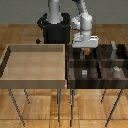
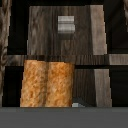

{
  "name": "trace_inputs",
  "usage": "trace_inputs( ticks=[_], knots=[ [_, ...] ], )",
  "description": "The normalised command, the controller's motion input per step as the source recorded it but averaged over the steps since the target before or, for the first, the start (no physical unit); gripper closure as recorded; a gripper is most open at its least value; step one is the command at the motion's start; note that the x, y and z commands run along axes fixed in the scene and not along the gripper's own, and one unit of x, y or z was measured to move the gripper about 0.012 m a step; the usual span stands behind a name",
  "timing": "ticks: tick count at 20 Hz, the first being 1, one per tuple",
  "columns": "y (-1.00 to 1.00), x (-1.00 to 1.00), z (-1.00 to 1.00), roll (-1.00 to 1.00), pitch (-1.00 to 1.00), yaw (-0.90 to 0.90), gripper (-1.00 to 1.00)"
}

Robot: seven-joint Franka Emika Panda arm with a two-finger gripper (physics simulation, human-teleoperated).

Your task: Place the loaf of bread into the appropriate compartment.

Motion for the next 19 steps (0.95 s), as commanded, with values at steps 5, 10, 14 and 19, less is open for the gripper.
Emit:
trace_inputs(
  ticks=[5,10,14,19],
  knots=[
    [0.00,1.00,0.00,0.00,0.00,0.00,1.00],
    [0.00,0.60,0.00,0.00,0.00,0.00,1.00],
    [0.00,0.00,0.00,0.00,0.00,0.00,-1.00],
    [0.00,0.00,0.00,0.00,0.00,0.00,-1.00]
  ],
)
